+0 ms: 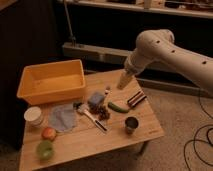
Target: Place pepper in plastic cup
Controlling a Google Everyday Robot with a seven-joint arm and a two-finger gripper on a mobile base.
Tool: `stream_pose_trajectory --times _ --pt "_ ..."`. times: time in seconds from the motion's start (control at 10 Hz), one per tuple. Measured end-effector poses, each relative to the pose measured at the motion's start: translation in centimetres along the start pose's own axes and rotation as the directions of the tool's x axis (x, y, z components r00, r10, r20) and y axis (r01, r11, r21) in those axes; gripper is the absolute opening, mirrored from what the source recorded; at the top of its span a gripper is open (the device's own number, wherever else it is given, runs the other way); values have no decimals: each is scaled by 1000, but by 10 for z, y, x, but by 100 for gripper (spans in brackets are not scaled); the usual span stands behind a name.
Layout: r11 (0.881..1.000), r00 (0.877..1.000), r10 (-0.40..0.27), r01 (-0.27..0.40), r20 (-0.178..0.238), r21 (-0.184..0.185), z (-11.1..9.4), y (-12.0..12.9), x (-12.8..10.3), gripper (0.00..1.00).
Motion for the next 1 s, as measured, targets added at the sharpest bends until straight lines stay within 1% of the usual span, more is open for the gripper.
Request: stream_pose_trajectory --times 0.1,0.3,0.4,0.6,0.8,1.0 --pt "1000 1000 6 -6 -12 2 9 0 5 80" --pt "1000 1000 10 -11 -25 -7 32 6 10 80" --pt "1000 999 19 -19 -35 -20 55 11 18 80" --pt "999 999 28 -30 -45 -36 81 16 29 80" --pt "997 998 39 -42 -45 -63 115 22 42 80" --pt "995 999 34 -37 -41 -91 138 23 51 80"
